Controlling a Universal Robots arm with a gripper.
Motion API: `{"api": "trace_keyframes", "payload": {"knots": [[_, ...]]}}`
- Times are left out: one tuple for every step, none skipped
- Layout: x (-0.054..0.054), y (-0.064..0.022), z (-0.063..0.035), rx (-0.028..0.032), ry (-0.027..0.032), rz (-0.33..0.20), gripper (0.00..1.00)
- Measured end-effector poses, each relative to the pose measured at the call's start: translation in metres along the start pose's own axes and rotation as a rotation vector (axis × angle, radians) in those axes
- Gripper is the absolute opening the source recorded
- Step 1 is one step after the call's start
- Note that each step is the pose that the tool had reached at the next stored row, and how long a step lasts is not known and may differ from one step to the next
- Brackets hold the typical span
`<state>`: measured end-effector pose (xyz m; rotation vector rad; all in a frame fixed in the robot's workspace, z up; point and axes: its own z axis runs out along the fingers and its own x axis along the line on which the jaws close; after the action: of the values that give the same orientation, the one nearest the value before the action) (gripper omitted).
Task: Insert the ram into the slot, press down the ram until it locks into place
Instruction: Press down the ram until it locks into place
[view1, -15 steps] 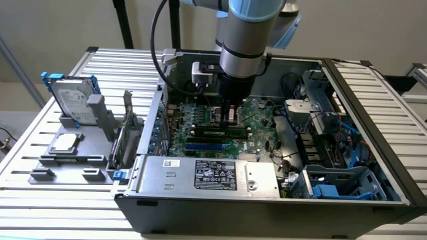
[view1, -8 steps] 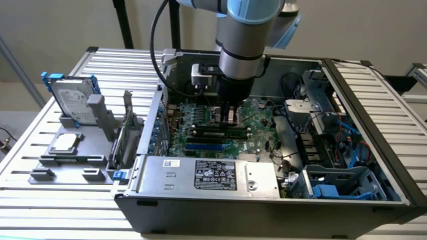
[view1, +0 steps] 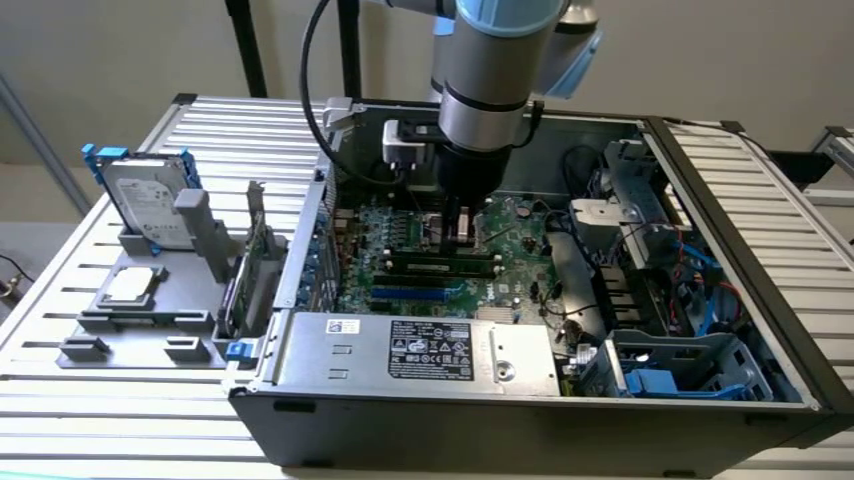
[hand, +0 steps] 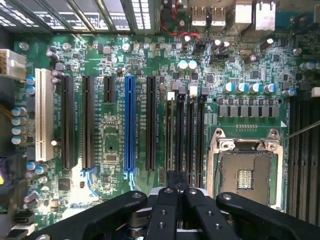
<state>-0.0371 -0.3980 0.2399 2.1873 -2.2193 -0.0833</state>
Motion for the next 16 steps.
{"api": "trace_keyframes", "payload": {"knots": [[0.0, 0.0002, -0.0035, -0.0001, 0.0003, 0.0, 0.1], [0.0, 0.0003, -0.0072, -0.0001, 0.0003, 0.0, 0.1], [0.0, 0.0005, -0.0109, -0.0001, 0.0004, 0.0, 0.1], [0.0, 0.0006, -0.0143, -0.0001, 0.0003, 0.0, 0.1], [0.0, 0.0007, -0.0171, -0.0001, 0.0004, 0.0, 0.1], [0.0, 0.0007, -0.0184, -0.0001, 0.0003, 0.0, 0.1], [0.0, 0.0007, -0.0185, -0.0001, 0.0002, 0.0, 0.1], [0.0, 0.0007, -0.0184, 0.0, 0.0002, 0.0, 0.1], [0.0, 0.0007, -0.0185, 0.0, 0.0002, 0.0, 0.1], [0.0, 0.0007, -0.0185, -0.0001, 0.0003, 0.0, 0.1], [0.0, 0.0007, -0.0185, -0.0001, 0.0004, 0.0, 0.1], [0.0, 0.0007, -0.0185, -0.0001, 0.0003, 0.0, 0.1], [0.0, 0.0007, -0.0185, -0.0001, 0.0003, 0.0, 0.1], [0.0, 0.0007, -0.0185, -0.0001, 0.0003, 0.0, 0.1], [0.0, 0.0007, -0.0185, -0.0001, 0.0003, 0.0, 0.1], [0.0, 0.0007, -0.0185, -0.0001, 0.0003, 0.0, 0.1]]}}
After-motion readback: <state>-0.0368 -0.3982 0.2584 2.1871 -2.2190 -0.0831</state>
